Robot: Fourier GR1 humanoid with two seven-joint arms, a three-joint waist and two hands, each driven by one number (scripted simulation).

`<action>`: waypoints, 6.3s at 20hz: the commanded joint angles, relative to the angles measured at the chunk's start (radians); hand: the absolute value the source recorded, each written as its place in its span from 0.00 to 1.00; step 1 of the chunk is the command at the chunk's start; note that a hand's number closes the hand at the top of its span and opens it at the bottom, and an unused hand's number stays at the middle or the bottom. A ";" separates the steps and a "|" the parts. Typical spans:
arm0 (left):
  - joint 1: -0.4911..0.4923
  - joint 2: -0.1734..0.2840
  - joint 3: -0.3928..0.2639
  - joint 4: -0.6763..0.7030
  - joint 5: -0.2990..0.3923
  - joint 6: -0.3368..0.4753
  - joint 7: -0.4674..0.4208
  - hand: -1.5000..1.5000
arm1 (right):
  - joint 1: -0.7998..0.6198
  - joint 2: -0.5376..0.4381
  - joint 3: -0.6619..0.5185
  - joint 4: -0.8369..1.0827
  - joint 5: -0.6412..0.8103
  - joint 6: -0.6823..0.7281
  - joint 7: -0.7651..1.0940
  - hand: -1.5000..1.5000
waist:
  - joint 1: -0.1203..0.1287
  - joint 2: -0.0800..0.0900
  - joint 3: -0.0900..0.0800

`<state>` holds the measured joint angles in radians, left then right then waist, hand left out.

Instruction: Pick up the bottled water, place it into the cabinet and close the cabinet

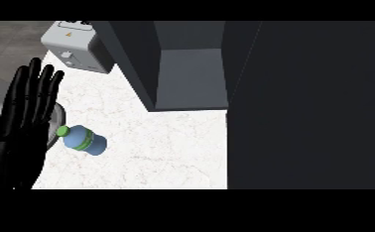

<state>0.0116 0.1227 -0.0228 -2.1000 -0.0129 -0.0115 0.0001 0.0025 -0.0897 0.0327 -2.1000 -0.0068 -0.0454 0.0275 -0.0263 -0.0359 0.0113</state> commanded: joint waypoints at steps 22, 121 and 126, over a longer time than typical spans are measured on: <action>0.375 -0.123 -0.234 -0.370 -0.305 0.632 0.316 0.00 | 0.254 0.011 0.317 -0.373 0.079 0.061 0.202 0.00 | 0.028 0.033 -0.011; -0.380 -0.120 -0.006 1.342 0.142 0.021 -0.840 1.00 | 0.089 -0.169 0.583 -0.434 0.210 -0.308 0.381 0.00 | 0.016 0.031 -0.011; -0.400 -0.122 -0.183 1.198 0.313 0.104 -0.682 1.00 | 0.112 -0.171 0.612 -0.400 0.201 -0.310 0.325 0.00 | 0.010 0.031 -0.011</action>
<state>-0.3757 0.0110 -0.0745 -0.8259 0.1810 0.0407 -0.7472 0.0738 -0.2404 0.6398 -2.4361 0.1592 -0.3613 0.3653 -0.0095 -0.0065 0.0001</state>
